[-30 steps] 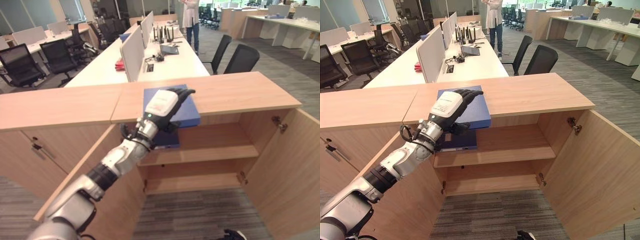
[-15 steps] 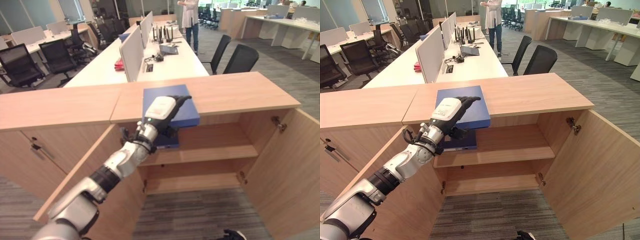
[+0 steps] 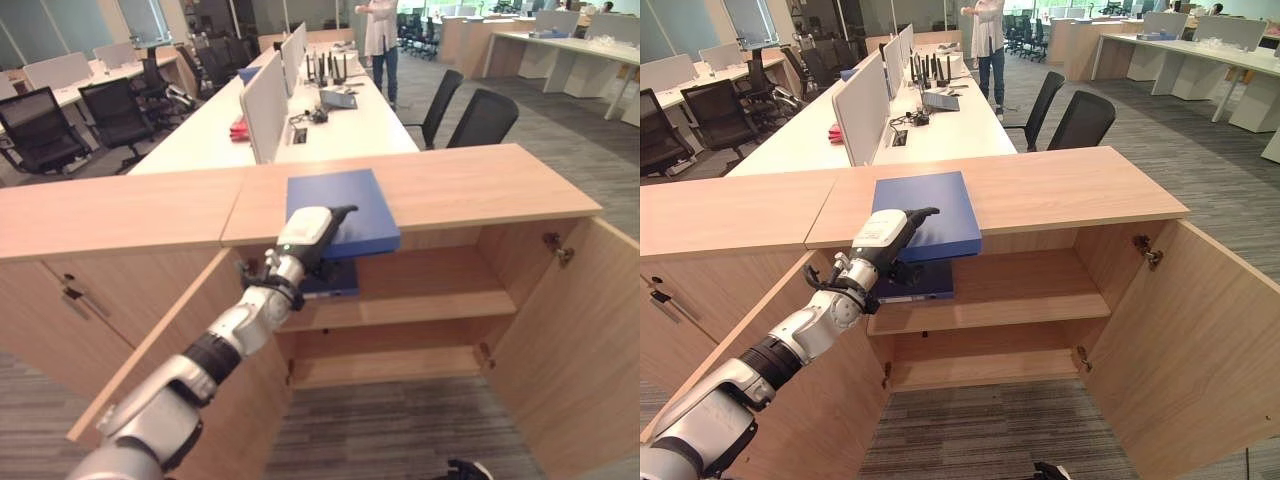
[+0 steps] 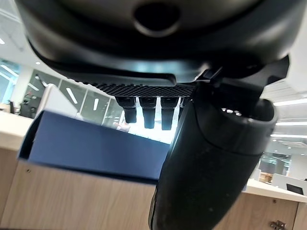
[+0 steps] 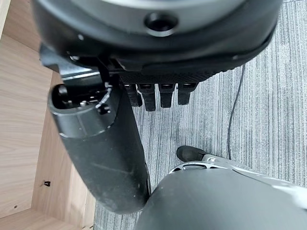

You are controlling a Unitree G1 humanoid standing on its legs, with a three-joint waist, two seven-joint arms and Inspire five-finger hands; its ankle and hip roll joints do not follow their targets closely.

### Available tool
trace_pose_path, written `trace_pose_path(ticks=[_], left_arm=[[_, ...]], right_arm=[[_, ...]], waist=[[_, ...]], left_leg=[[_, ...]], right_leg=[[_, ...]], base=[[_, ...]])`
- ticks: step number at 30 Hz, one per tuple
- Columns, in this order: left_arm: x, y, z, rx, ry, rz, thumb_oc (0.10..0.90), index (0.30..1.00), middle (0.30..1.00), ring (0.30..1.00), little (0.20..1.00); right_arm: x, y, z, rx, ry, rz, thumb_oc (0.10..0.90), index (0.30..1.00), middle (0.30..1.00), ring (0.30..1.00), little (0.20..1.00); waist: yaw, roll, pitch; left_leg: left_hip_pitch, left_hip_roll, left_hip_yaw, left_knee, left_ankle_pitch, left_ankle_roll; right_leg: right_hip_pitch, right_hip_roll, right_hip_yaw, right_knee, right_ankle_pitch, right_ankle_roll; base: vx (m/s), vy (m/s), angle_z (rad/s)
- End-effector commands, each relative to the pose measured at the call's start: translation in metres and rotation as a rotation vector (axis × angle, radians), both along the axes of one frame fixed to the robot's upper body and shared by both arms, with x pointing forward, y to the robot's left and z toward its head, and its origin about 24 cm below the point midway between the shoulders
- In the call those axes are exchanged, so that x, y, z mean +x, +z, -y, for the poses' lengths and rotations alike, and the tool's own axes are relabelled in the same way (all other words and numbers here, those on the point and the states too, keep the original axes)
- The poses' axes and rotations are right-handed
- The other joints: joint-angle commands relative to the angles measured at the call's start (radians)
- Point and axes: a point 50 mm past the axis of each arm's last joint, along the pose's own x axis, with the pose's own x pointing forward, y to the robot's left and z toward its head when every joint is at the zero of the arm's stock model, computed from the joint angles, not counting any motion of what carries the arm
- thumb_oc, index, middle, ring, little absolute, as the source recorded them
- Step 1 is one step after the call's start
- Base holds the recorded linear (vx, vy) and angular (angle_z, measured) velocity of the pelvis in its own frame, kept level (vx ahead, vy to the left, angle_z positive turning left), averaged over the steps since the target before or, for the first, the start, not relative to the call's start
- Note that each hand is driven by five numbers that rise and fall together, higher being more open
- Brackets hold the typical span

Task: Put the empty folder in the office cabinet

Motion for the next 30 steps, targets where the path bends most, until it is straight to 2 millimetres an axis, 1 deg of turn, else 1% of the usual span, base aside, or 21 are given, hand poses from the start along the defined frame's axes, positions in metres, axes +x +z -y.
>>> trace_pose_path(ticks=[1,11,12,13,14,17,18,24,25,30], left_arm=[[0.033,0.090,-0.005,-0.035,0.063,0.273,0.800,0.900,0.900,0.900,0.900],[0.038,0.097,-0.001,0.114,0.076,0.328,0.800,0.900,0.900,0.900,0.900],[0.039,0.098,0.000,0.141,0.078,0.340,0.800,0.900,0.900,0.900,0.900],[0.041,0.100,0.003,0.205,0.076,0.363,0.800,0.900,0.900,0.900,0.900],[0.041,0.100,0.004,0.206,0.075,0.364,0.800,0.900,0.900,0.900,0.900],[0.043,0.099,0.007,0.303,0.075,0.391,0.800,0.900,0.900,0.900,0.900],[0.043,0.099,0.008,0.303,0.075,0.392,0.800,0.900,0.900,0.900,0.900],[0.046,0.089,0.010,0.375,0.085,0.374,0.800,0.900,0.900,0.900,0.900],[0.047,0.085,0.009,0.390,0.095,0.360,0.800,0.900,0.900,0.900,0.900],[0.051,0.078,0.002,0.442,0.129,0.333,0.800,0.900,0.900,0.900,0.900]], right_arm=[[-0.015,-0.001,0.014,-0.050,0.018,-0.079,0.800,0.900,0.900,0.900,0.900],[-0.013,-0.001,0.013,-0.051,0.036,-0.073,0.800,0.900,0.900,0.900,0.900],[-0.013,-0.001,0.013,-0.052,0.039,-0.074,0.800,0.900,0.900,0.900,0.900],[-0.012,-0.001,0.013,-0.052,0.045,-0.071,0.800,0.900,0.900,0.900,0.900],[-0.012,-0.001,0.013,-0.052,0.044,-0.070,0.800,0.900,0.900,0.900,0.900],[-0.011,0.000,0.013,-0.059,0.052,-0.067,0.800,0.900,0.900,0.900,0.900],[-0.011,0.000,0.013,-0.058,0.052,-0.066,0.800,0.900,0.900,0.900,0.900],[-0.010,-0.001,0.012,-0.060,0.051,-0.062,0.800,0.900,0.900,0.900,0.900],[-0.010,-0.001,0.012,-0.060,0.054,-0.063,0.800,0.900,0.900,0.900,0.900],[-0.010,-0.001,0.012,-0.064,0.059,-0.062,0.800,0.900,0.900,0.900,0.900]], waist=[[-0.012,0.002,0.024],[-0.019,0.002,0.027],[-0.019,0.002,0.026],[-0.021,0.003,0.026],[-0.020,0.002,0.027],[-0.024,0.003,0.027],[-0.023,0.002,0.027],[-0.025,0.001,0.029],[-0.026,0.001,0.029],[-0.027,0.000,0.029]], left_leg=[[0.017,0.008,-0.011,-0.003,-0.088,-0.030],[0.019,0.008,-0.007,-0.003,-0.091,-0.029],[0.019,0.008,-0.006,-0.003,-0.091,-0.029],[0.019,0.008,-0.005,-0.003,-0.092,-0.029],[0.019,0.008,-0.005,-0.003,-0.092,-0.029],[0.019,0.008,-0.003,-0.003,-0.094,-0.028],[0.019,0.008,-0.003,-0.003,-0.094,-0.028],[0.018,0.006,0.002,-0.003,-0.094,-0.027],[0.018,0.006,0.003,-0.003,-0.093,-0.026],[0.016,0.006,0.006,-0.003,-0.093,-0.027]], right_leg=[[0.074,-0.007,0.030,0.008,-0.158,0.071],[0.073,-0.007,0.032,0.008,-0.159,0.073],[0.073,-0.008,0.032,0.008,-0.158,0.074],[0.073,-0.008,0.034,0.008,-0.158,0.074],[0.073,-0.008,0.034,0.008,-0.158,0.074],[0.072,-0.008,0.036,0.008,-0.158,0.075],[0.072,-0.008,0.036,0.008,-0.158,0.075],[0.071,-0.007,0.037,0.008,-0.158,0.075],[0.070,-0.007,0.038,0.008,-0.158,0.074],[0.069,-0.007,0.039,0.008,-0.157,0.075]], base=[[0.00,0.000,0.00],[0.00,0.001,-0.01],[0.00,0.003,-0.05],[0.00,0.002,-0.04],[0.00,0.002,-0.03],[0.00,0.000,0.00],[0.00,0.000,0.00],[0.00,0.000,-0.01],[0.00,0.000,0.00],[0.00,0.000,0.00]])
